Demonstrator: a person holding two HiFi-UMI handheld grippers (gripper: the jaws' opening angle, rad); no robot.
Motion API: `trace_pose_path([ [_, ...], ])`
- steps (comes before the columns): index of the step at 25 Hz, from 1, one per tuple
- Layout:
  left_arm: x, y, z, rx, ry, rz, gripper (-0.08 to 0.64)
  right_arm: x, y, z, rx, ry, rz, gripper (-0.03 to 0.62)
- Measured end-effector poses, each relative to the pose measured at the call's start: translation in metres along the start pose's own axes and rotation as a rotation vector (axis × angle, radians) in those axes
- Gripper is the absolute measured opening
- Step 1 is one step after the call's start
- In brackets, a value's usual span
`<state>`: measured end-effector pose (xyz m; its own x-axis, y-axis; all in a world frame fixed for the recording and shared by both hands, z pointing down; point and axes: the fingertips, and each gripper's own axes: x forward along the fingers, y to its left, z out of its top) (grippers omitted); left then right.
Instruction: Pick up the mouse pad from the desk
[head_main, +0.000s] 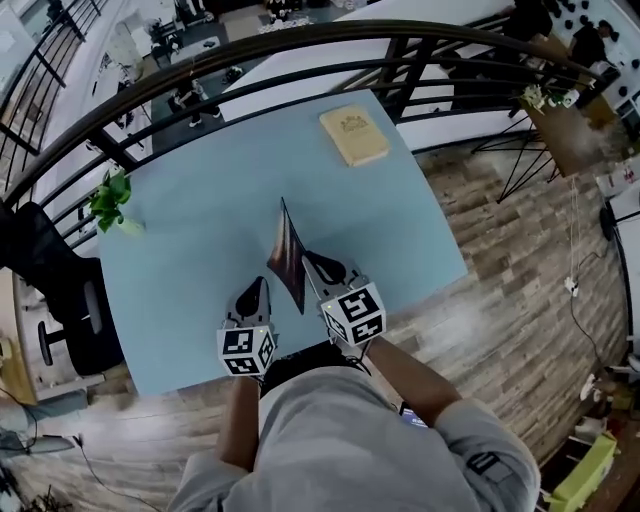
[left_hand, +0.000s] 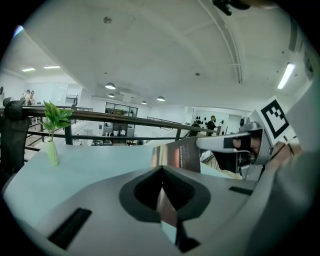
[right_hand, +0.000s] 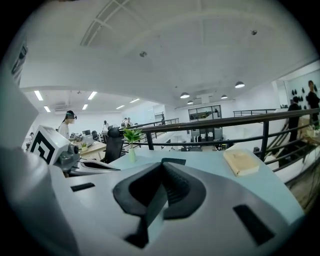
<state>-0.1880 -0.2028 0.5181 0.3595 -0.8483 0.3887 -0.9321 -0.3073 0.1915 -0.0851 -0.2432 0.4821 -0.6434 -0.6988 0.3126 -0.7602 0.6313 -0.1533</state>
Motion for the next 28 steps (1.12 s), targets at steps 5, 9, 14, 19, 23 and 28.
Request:
trace_pose_path([
  [5,-0.005,0.002,0.007,0.001,-0.013,0.062,0.012,0.01,-0.003,0.015,-0.027,-0.032,0.048,0.014],
  [9,-0.016,0.011,0.017,-0.003,-0.034,0.112,0.012,0.016,-0.002,0.025,-0.057,-0.051,0.07,0.015],
  [14,-0.023,0.021,0.029,-0.005,-0.059,0.144,0.012,0.025,-0.003,0.032,-0.087,-0.054,0.08,0.014],
  [19,-0.02,0.024,0.049,0.012,-0.099,0.112,0.012,0.029,-0.001,0.04,-0.118,-0.058,0.062,0.015],
  [23,-0.019,0.026,0.064,0.028,-0.127,0.07,0.012,0.032,0.003,0.045,-0.128,-0.067,0.029,0.015],
  [28,-0.024,0.037,0.079,0.062,-0.153,0.042,0.012,0.038,0.011,0.052,-0.138,-0.076,-0.01,0.015],
])
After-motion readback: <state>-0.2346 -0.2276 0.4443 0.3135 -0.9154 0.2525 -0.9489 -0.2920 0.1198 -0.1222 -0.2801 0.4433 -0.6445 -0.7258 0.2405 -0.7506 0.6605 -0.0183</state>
